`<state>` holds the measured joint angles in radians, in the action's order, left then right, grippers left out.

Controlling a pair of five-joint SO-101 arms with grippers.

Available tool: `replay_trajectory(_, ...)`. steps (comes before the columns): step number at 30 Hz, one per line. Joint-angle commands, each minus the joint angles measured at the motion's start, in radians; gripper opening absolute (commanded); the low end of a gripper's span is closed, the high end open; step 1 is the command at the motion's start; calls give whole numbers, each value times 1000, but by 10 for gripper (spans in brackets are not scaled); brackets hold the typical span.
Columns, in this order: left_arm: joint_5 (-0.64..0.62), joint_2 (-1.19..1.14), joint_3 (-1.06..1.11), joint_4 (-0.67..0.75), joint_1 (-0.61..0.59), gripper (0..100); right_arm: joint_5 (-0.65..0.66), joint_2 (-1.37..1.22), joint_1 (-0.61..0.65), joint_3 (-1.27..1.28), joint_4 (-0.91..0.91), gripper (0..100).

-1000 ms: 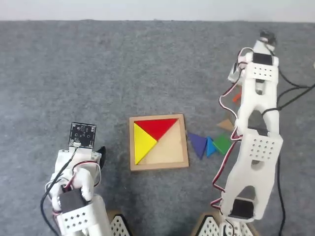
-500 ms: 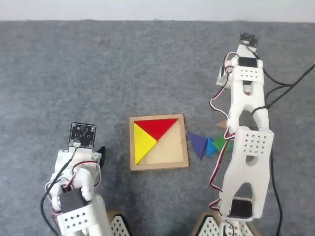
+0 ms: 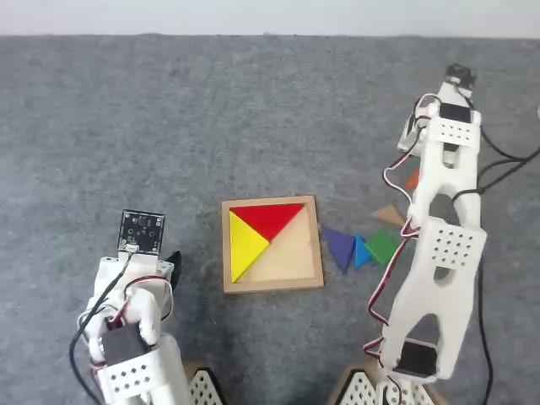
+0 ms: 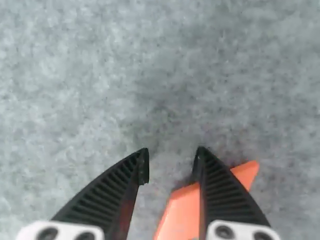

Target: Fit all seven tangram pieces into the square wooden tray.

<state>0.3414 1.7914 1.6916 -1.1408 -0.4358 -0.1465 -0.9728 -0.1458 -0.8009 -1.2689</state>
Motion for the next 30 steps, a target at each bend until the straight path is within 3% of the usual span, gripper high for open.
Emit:
replay_trajectory(1, 11, -3, -7, 3, 0, 281, 44, 2, -4, -26, -122, 165)
replay_trajectory(9, 11, -3, -7, 3, 0, 281, 138, 13, -8, -26, -355, 165)
replay_trajectory(16, 11, -3, -7, 3, 0, 281, 146, 54, -90, -20, -381, 165)
replay_trajectory(22, 11, -3, -7, 3, 0, 281, 212, 196, -64, -20, -464, 165)
replay_trajectory(30, 11, -3, -7, 3, 0, 281, 466, 400, 1, 163, -513, 165)
